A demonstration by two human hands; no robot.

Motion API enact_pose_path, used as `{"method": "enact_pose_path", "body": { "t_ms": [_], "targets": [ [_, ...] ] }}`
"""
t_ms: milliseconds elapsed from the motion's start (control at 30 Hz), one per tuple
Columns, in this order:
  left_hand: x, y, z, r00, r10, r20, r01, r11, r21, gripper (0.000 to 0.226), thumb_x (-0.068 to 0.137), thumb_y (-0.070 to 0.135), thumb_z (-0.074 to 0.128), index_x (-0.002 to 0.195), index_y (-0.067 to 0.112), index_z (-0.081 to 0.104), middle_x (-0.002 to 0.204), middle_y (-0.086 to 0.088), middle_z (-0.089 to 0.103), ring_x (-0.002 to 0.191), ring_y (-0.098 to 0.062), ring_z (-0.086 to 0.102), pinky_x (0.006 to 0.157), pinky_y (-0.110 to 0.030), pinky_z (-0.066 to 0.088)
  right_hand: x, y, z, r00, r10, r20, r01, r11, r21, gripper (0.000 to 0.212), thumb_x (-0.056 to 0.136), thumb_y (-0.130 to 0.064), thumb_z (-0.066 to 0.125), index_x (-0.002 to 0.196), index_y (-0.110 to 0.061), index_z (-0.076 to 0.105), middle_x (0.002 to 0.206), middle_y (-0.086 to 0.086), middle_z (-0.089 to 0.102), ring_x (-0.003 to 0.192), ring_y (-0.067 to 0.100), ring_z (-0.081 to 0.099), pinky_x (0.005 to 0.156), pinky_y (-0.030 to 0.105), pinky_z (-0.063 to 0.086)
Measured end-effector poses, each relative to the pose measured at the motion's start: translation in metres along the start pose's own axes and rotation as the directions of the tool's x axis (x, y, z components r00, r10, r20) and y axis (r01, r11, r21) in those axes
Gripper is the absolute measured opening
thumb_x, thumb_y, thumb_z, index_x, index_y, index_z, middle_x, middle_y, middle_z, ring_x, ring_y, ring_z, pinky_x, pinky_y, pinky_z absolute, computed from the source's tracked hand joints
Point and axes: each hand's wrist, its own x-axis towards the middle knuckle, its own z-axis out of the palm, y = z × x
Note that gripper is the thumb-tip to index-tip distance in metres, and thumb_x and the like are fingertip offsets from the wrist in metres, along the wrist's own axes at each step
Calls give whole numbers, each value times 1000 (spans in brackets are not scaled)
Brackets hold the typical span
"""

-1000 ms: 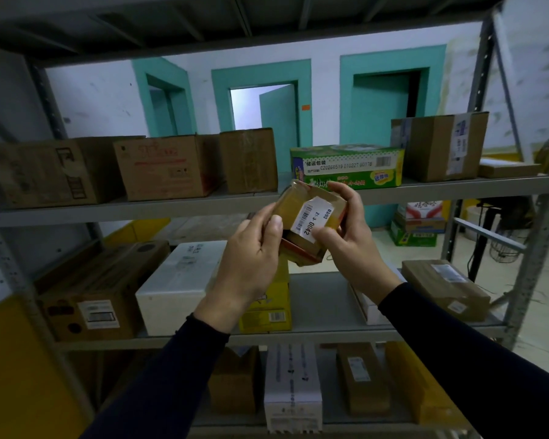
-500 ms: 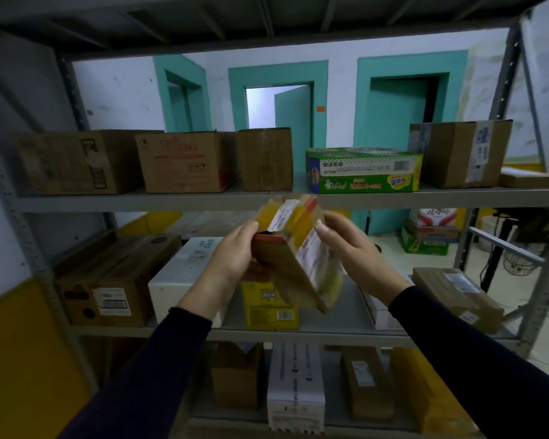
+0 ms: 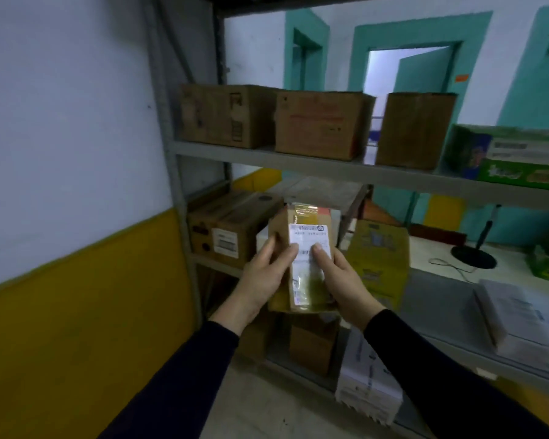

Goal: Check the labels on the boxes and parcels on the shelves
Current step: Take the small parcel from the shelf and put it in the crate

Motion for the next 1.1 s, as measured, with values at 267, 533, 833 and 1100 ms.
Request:
{"method": "enact_pose_path", "body": {
  "t_ms": [267,533,833,1100],
  "targets": [
    [-75,-50,-104,839,-75,-539,10,992,-122,29,106,32,42,133,41,48,112,9,68,92,-9,71,71,-28,60,-8,35,142,853,99,513,-104,994,-18,36,104,-53,36,130,-39,55,115,-12,73,103,8,71,79,26,58],
    [-213,-61,-116,487,-175,-855,43,983,-177,22,107,31,42,123,41,54,107,17,70,89,1,70,64,-18,54,-85,68,226,559,103,823,-41,994,-97,40,106,-52,32,139,-40,51,125,-15,69,110,4,67,85,28,54],
    [-379,-69,-75,76,-240,-968,41,971,-237,15,105,30,46,111,39,57,103,15,69,73,9,68,55,-12,52,-236,99,260,202,174,964,-123,981,-152,32,105,-48,36,136,-48,46,111,-26,70,99,-3,69,77,22,56],
    [-480,-65,-94,-39,-257,-966,15,966,-258,18,106,32,43,121,38,52,106,15,67,83,2,66,57,-16,53,-330,108,317,131,203,970,-126,974,-187,57,98,-63,44,150,-42,38,130,-9,67,117,19,66,102,51,52]
  ]
}}
